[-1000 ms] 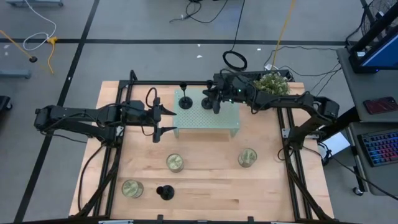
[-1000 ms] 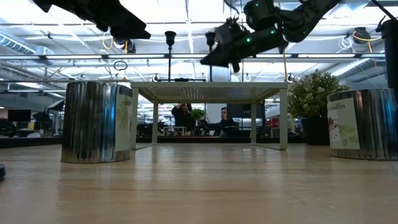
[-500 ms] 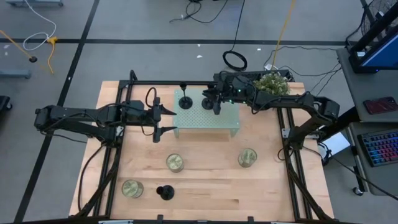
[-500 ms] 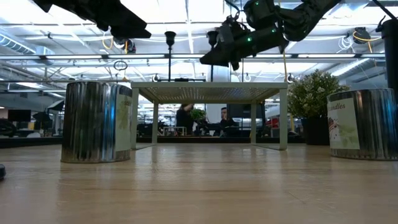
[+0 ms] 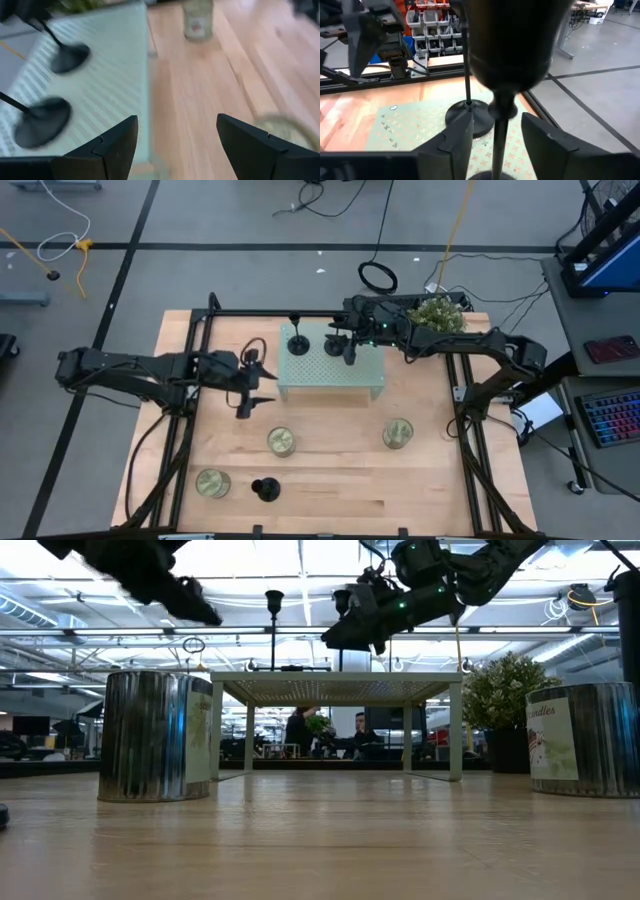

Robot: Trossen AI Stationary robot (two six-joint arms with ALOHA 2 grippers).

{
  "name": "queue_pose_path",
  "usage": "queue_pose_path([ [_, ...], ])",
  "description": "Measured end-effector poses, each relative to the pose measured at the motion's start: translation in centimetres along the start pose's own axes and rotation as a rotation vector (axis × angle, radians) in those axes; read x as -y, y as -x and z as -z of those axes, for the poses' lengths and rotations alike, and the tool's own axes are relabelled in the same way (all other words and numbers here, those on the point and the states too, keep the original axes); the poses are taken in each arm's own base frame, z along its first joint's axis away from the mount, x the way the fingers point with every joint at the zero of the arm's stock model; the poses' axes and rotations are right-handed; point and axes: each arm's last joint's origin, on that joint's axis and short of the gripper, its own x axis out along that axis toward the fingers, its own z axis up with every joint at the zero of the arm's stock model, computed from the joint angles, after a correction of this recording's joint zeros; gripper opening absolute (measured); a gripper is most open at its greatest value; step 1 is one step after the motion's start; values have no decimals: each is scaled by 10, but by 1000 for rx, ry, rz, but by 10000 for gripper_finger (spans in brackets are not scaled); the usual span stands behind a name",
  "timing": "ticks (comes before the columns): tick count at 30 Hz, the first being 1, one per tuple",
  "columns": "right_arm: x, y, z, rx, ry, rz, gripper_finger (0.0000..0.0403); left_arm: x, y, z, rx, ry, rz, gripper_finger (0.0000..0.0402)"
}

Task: Stock candles and holders on shelf
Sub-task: Align the black candle holder on the shelf with the other black candle holders

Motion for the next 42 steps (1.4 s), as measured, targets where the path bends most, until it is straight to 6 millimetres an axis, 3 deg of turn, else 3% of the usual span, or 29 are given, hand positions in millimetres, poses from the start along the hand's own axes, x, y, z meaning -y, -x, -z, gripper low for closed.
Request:
queue_pose_path([
  [6,-5,15,-5,-62,42,3,208,12,2,12,-128,-40,74,278],
  [14,-20,52,-16,-204,45,78,233,46,2,20,-148,-16,420,278],
  [22,-61,74,-14,-333,-8,-52,227,89,-6,49,-96,-93,610,278],
  [30,-105,76,-9,-367,-3,-194,230,121,-17,58,218,-93,727,278],
  [35,-130,82,-8,-371,-8,-272,227,140,-33,74,205,-97,701,278],
  [42,-156,90,-7,-364,29,-369,227,159,-57,81,261,-103,665,278],
])
